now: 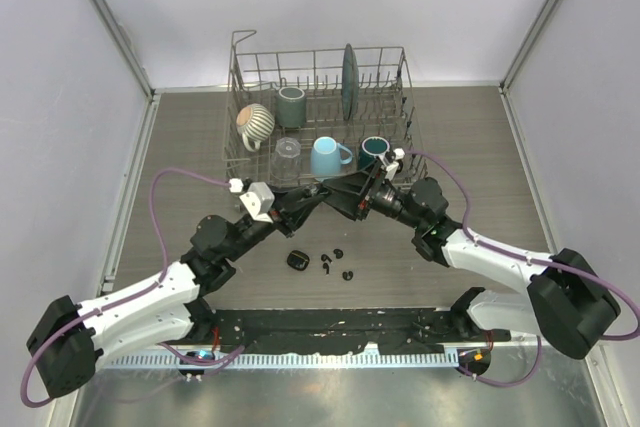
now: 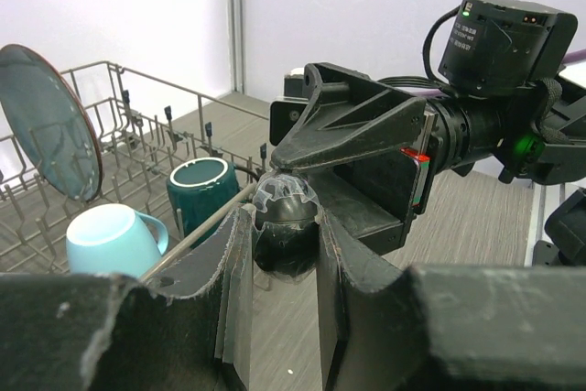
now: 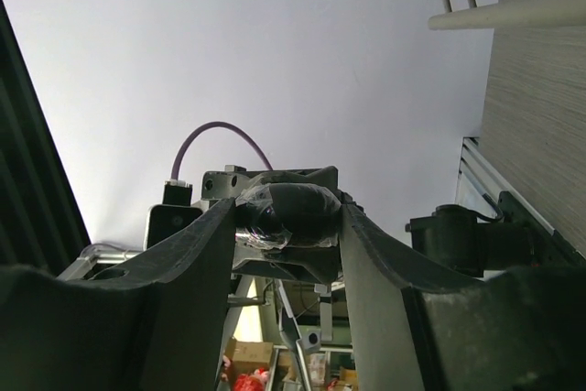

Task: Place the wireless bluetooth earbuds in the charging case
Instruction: Adjust the charging case.

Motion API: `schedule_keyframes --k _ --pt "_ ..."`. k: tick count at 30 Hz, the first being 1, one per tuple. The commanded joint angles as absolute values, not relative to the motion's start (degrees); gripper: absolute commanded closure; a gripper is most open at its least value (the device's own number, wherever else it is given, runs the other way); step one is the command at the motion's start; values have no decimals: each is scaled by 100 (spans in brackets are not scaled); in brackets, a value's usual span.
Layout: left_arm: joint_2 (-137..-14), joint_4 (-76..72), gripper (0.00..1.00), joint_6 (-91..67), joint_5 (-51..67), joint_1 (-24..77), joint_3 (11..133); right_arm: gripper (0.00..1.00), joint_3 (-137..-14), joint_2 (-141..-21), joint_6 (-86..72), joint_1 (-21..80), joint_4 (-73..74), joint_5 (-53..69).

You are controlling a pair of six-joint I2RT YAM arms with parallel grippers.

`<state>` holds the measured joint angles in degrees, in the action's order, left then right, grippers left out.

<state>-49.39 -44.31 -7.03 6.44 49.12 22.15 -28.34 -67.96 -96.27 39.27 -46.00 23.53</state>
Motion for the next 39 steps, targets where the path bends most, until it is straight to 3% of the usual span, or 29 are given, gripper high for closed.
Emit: schedule_keyframes --k 1,3,8,18,24,28,32,36,38,39 --pt "-4948 -4755 89 -703 527 4904 2171 75 -2883 -6847 -9589 3981 -5273 2558" --pt "-4931 -4746 85 -721 527 4913 2162 88 -2883 -6838 -9466 3981 -5239 2558" --pt "-4974 -4702 69 -870 501 4913 2162 99 -2979 -6654 -9098 3999 -4984 2479" --pt "-5141 -5123 51 -1090 360 4913 2013 99 -3182 -6126 -8051 4025 -3524 1863" --pt "-5352 -5343 50 -1099 413 4913 2039 99 -3120 -6258 -8244 4087 -3717 1863" --pt "-5511 -5554 64 -1090 483 4904 2065 99 -3050 -6328 -8376 4104 -3858 1872" --pt "-5712 -5520 96 -1081 641 4904 2162 99 -3006 -6346 -8446 4113 -3946 1881" --pt "-5818 -5449 100 -1072 835 4913 2250 96 -2953 -6328 -8455 4105 -4060 1881" --pt "-5792 -5441 100 -1072 835 4904 2259 79 -2936 -6293 -8394 4113 -4174 1898" --pt "-5775 -5440 100 -1064 835 4913 2224 56 -2953 -6276 -8254 4105 -4183 1968"
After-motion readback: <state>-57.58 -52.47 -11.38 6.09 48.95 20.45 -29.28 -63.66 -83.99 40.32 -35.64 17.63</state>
